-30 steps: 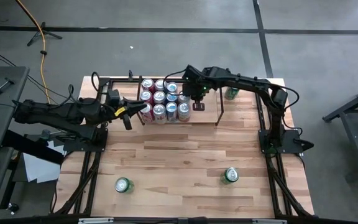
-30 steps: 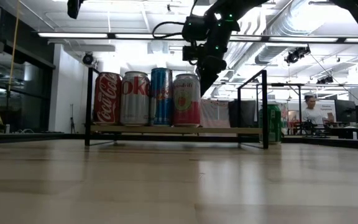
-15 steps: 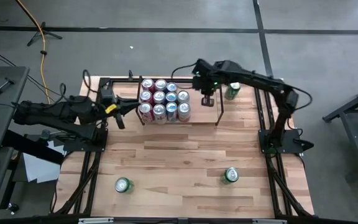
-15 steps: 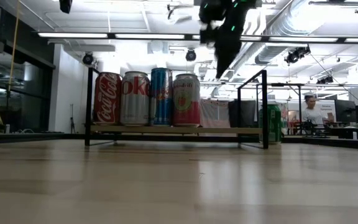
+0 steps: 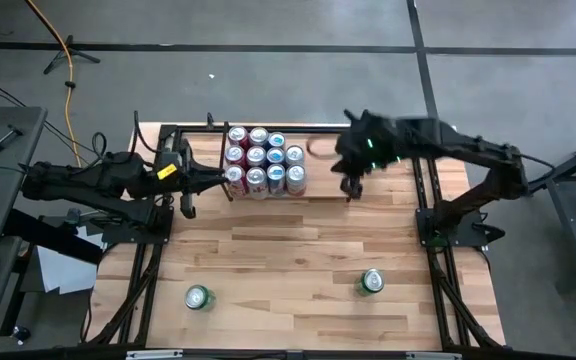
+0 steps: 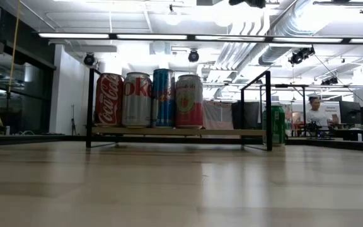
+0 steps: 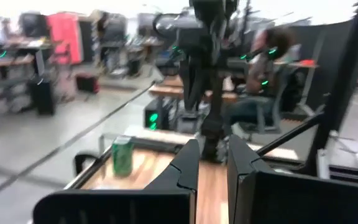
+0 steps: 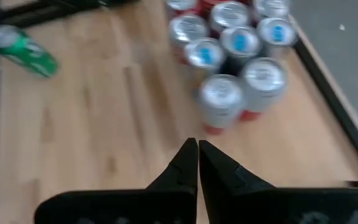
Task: Place canned beverage on shelf
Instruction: Put the top green soda can on the shelf
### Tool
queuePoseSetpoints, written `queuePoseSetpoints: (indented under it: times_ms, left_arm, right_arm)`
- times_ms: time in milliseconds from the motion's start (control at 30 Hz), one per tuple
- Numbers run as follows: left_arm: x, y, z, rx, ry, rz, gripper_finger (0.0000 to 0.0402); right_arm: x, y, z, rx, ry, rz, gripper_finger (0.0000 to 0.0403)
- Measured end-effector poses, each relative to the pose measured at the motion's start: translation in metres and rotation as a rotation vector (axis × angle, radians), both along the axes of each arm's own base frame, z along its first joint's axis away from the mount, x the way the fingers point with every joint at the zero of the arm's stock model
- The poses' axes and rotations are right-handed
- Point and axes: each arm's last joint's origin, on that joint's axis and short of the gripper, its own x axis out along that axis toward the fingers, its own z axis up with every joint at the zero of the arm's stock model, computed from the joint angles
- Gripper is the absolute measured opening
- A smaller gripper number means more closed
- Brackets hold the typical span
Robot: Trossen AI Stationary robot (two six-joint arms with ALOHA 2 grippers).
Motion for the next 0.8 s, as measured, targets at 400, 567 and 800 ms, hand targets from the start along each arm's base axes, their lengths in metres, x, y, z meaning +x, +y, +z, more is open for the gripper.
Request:
queuePoseSetpoints:
  times_ms: [400, 567, 800]
  left_arm:
    - [0.032, -0.001, 0.009, -0.053, -0.165, -0.162, 0.0000]
    - [0.052, -0.003, 0.000, -0.129, -0.137, -0.168, 0.0000]
    - [0.066, -0.008, -0.006, -0.159, -0.129, -0.176, 0.0000]
  right_arm:
    - [-0.021, 0.078, -0.049, 0.051, -0.505, 0.080, 0.0000]
    - [-0.023, 0.078, -0.043, -0.048, -0.699, 0.149, 0.0000]
    - [-0.024, 0.080, -0.031, -0.088, -0.764, 0.253, 0.0000]
